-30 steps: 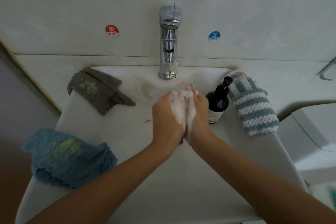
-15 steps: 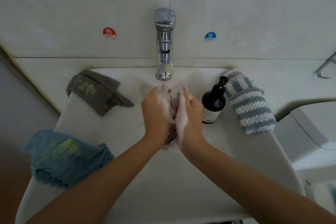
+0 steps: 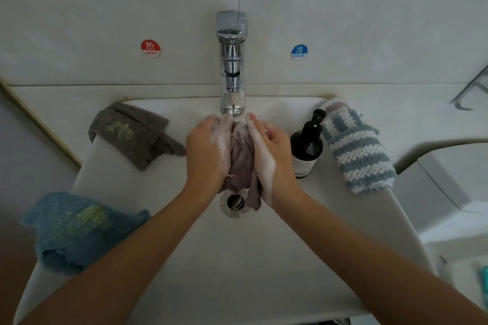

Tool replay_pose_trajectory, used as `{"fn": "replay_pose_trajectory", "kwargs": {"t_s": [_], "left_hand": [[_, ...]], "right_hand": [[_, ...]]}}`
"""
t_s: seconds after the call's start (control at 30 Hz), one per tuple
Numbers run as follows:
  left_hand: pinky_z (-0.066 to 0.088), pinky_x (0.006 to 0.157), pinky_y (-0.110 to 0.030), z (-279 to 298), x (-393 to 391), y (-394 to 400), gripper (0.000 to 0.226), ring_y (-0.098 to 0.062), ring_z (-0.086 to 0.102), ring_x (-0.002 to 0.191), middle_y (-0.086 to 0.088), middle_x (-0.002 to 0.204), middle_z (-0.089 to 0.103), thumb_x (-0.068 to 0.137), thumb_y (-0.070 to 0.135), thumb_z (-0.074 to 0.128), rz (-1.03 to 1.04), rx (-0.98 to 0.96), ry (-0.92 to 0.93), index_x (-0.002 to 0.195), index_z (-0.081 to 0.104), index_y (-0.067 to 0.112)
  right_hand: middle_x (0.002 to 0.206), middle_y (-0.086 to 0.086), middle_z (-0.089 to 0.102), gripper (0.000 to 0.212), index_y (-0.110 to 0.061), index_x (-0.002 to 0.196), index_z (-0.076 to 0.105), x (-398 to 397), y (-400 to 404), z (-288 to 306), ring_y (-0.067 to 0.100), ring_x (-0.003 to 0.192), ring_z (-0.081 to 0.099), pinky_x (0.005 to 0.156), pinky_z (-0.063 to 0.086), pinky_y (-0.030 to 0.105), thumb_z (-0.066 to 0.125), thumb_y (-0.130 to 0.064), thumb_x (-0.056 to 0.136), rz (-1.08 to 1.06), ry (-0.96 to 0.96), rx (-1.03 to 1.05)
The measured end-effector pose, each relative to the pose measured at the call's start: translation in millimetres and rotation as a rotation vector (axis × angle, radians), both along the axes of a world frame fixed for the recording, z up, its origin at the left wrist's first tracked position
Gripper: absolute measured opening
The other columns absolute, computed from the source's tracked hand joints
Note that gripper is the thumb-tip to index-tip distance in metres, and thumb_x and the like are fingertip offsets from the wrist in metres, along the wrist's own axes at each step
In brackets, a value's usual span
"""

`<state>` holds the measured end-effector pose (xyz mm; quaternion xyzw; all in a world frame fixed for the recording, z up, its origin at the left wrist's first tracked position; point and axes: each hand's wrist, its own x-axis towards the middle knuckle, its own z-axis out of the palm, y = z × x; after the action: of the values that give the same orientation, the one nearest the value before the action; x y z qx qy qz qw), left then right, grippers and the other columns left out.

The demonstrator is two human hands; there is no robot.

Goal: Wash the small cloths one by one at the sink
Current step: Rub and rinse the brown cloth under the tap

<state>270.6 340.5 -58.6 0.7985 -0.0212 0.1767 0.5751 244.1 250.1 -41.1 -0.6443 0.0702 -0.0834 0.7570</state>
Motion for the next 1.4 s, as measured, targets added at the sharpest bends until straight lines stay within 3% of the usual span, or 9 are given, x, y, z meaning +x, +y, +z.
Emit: {"fn": "replay_pose_trajectory", "kwargs": {"t_s": [0.1, 0.23, 0.37, 0.53, 0.63, 0.73, 1.0, 1.17, 1.4], "left_hand": [[0.037, 0.055, -0.021, 3, 3, 4, 0.040, -0.021, 0.051, 0.061, -0.018, 0.070, 0.057, 0.099, 0.027, 0.049, 0.013, 0.026, -0.023, 0.076, 0.058, -0.004], [0.034, 0.053, -0.015, 8, -1, 5, 0.042, -0.006, 0.039, 0.053, -0.002, 0.060, 0.045, 0.100, 0.031, 0.049, -0.022, 0.101, -0.031, 0.067, 0.050, 0.004], [0.034, 0.053, -0.012, 8, 3, 13, 0.034, -0.003, 0.044, 0.056, 0.005, 0.061, 0.047, 0.098, 0.033, 0.051, -0.038, 0.205, -0.034, 0.066, 0.047, 0.021], [0.039, 0.058, -0.021, 6, 9, 30, 0.036, -0.014, 0.046, 0.059, -0.012, 0.067, 0.054, 0.095, 0.034, 0.058, -0.110, 0.289, -0.099, 0.076, 0.054, 0.003], [0.053, 0.065, -0.041, 16, 9, 28, 0.054, -0.031, 0.062, 0.069, -0.022, 0.076, 0.061, 0.090, 0.050, 0.052, -0.258, 0.137, 0.081, 0.082, 0.060, -0.003], [0.056, 0.049, -0.032, 26, 4, 23, 0.051, -0.019, 0.069, 0.059, -0.010, 0.071, 0.070, 0.100, 0.047, 0.039, -0.300, -0.101, 0.417, 0.078, 0.067, 0.011], [0.055, 0.068, -0.032, 21, 4, 31, 0.046, -0.015, 0.067, 0.096, 0.003, 0.109, 0.067, 0.082, 0.050, 0.067, -0.529, -0.052, 0.460, 0.122, 0.058, 0.028], [0.055, 0.087, -0.037, 23, 5, 37, 0.038, -0.016, 0.067, 0.104, -0.003, 0.111, 0.070, 0.082, 0.033, 0.060, -0.697, -0.053, 0.420, 0.118, 0.063, 0.020], [0.054, 0.073, -0.031, 28, 10, 45, 0.025, -0.020, 0.067, 0.086, -0.011, 0.092, 0.068, 0.081, 0.026, 0.066, -0.607, 0.051, 0.314, 0.099, 0.065, 0.010]], "right_hand": [[0.079, 0.014, 0.055, 0.034, -0.003, 0.078, 0.052, -2, -10, 1, 0.025, 0.076, 0.058, 0.078, 0.054, 0.046, 0.065, -0.031, 0.093, 0.008, 0.041, 0.003], [0.084, 0.010, 0.063, 0.016, -0.009, 0.084, 0.057, -5, -21, 5, 0.022, 0.083, 0.067, 0.083, 0.057, 0.041, 0.070, -0.017, 0.090, 0.036, 0.051, -0.027], [0.088, 0.010, 0.065, 0.016, -0.011, 0.086, 0.059, -2, -26, 3, 0.021, 0.087, 0.067, 0.081, 0.058, 0.035, 0.075, -0.009, 0.084, 0.054, 0.019, -0.130], [0.085, 0.003, 0.067, 0.019, -0.017, 0.087, 0.062, 0, -29, 2, 0.017, 0.086, 0.069, 0.076, 0.057, 0.028, 0.070, 0.000, 0.084, 0.089, -0.023, -0.204], [0.086, 0.007, 0.065, 0.023, -0.019, 0.084, 0.064, 3, -32, 3, 0.023, 0.089, 0.067, 0.082, 0.056, 0.035, 0.063, 0.004, 0.087, 0.034, -0.082, -0.252], [0.088, 0.005, 0.066, 0.032, -0.026, 0.082, 0.065, 4, -34, 3, 0.020, 0.089, 0.067, 0.085, 0.056, 0.036, 0.056, 0.004, 0.088, 0.064, -0.094, -0.278], [0.083, 0.002, 0.065, 0.027, -0.011, 0.091, 0.068, 0, -31, 5, 0.013, 0.083, 0.064, 0.078, 0.053, 0.029, 0.050, 0.008, 0.092, 0.167, -0.064, -0.252], [0.091, 0.008, 0.067, 0.023, -0.007, 0.098, 0.068, 0, -28, 3, 0.013, 0.090, 0.063, 0.082, 0.051, 0.029, 0.049, 0.006, 0.093, 0.192, -0.090, -0.346], [0.082, -0.017, 0.062, 0.021, -0.026, 0.099, 0.063, -2, -28, 7, -0.008, 0.080, 0.059, 0.072, 0.043, 0.010, 0.052, -0.009, 0.098, 0.253, -0.078, -0.480]]}}
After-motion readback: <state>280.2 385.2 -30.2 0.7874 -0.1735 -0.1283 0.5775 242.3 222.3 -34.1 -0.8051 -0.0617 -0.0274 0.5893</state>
